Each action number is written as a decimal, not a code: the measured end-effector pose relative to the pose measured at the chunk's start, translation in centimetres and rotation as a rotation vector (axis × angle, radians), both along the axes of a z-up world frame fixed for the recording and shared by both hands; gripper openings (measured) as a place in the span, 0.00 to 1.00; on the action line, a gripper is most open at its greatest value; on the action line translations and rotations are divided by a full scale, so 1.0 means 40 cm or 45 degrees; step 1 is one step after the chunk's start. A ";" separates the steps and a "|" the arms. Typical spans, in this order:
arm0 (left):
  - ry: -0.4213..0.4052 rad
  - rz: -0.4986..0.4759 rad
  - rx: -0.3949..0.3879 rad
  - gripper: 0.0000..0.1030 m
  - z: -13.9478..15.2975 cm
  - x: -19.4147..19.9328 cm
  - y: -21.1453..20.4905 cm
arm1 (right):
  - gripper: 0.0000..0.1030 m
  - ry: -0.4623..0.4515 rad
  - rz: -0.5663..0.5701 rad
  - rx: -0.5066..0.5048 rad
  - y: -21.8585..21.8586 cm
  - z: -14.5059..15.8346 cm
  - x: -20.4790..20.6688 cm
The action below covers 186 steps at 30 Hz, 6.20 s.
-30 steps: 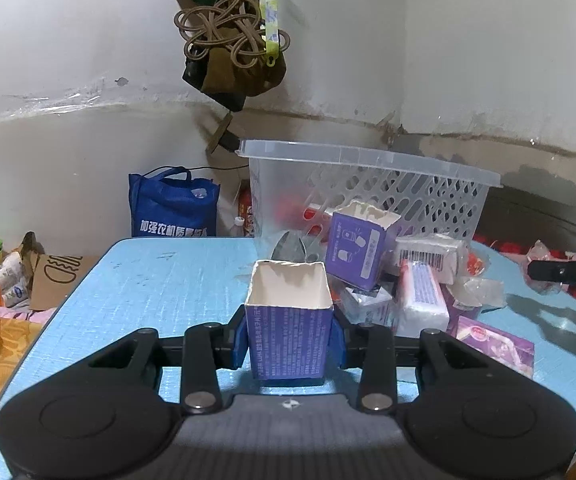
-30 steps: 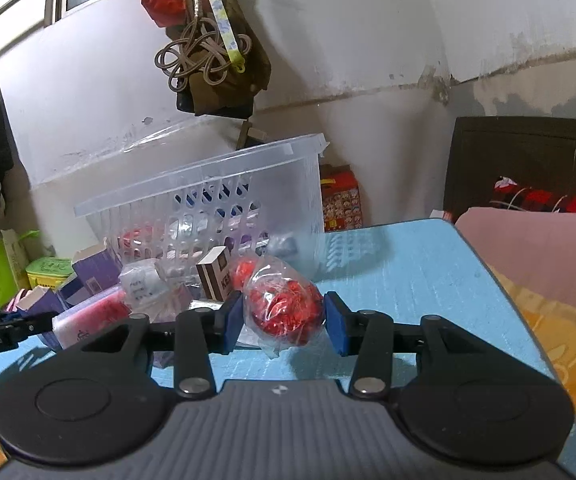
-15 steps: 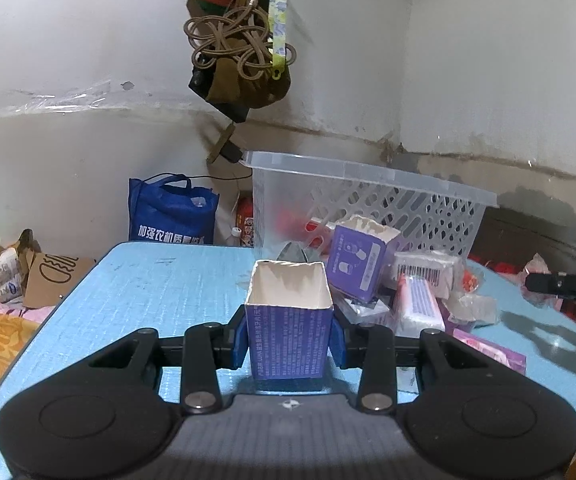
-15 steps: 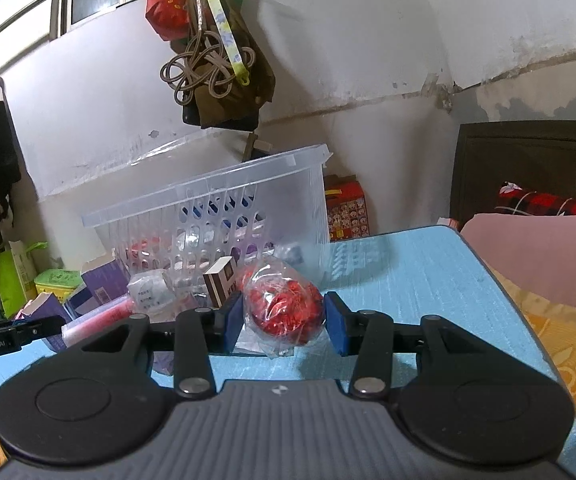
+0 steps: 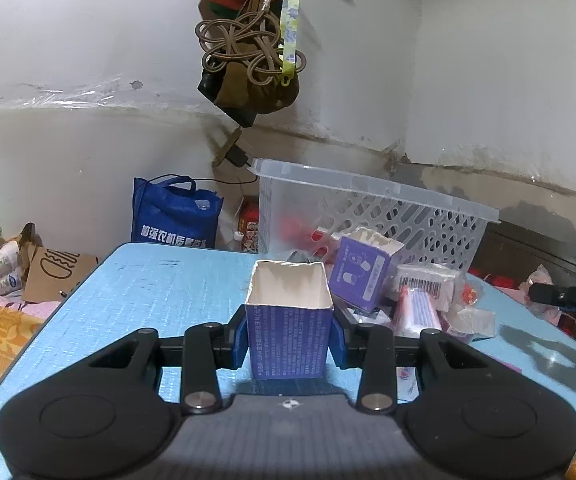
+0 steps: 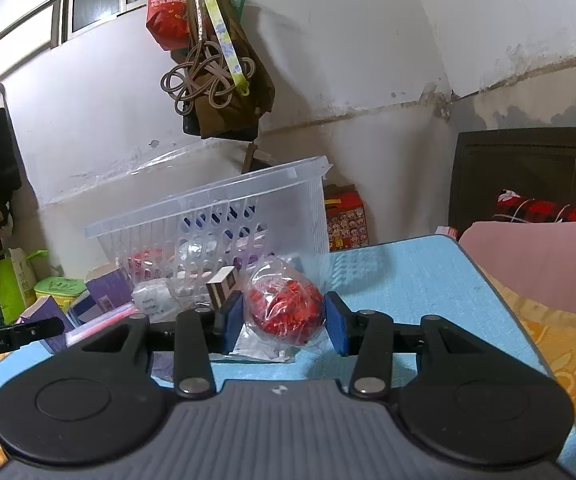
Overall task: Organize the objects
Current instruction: 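Lift the blue carton and red candy over the clear basket with both tools, then lower both held items into the basket and open both tools, then grasp the clear bag with blue card with the left tool while the right tool grasps a white wrapped packet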
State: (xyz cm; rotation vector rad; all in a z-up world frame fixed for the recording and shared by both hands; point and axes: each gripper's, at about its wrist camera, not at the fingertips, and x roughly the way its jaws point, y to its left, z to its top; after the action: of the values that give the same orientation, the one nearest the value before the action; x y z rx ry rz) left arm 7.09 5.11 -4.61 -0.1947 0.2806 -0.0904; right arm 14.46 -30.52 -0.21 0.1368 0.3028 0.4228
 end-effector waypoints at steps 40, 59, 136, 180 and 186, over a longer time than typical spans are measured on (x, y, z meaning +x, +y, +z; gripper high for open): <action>-0.025 -0.020 -0.017 0.79 0.102 0.104 0.014 | 1.00 -0.069 0.111 -0.088 0.125 0.052 0.012; 0.026 -0.183 0.080 0.67 0.061 0.187 -0.077 | 0.43 0.087 0.297 -0.187 0.223 0.018 0.069; -0.060 -0.047 0.026 0.91 0.321 0.378 -0.076 | 0.92 -0.276 0.024 -0.223 0.225 0.263 0.188; 0.320 0.037 0.104 0.34 0.021 0.205 0.068 | 0.81 0.295 0.097 -0.258 0.149 -0.007 0.133; 0.393 0.050 0.213 0.43 0.014 0.223 0.044 | 0.81 0.284 0.093 -0.237 0.142 -0.004 0.135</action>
State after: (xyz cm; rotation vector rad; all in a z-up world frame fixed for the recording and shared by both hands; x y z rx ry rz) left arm 16.00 6.88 -4.06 -0.0471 0.5893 0.0032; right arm 19.87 -24.83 -0.37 -0.0099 0.5656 0.4499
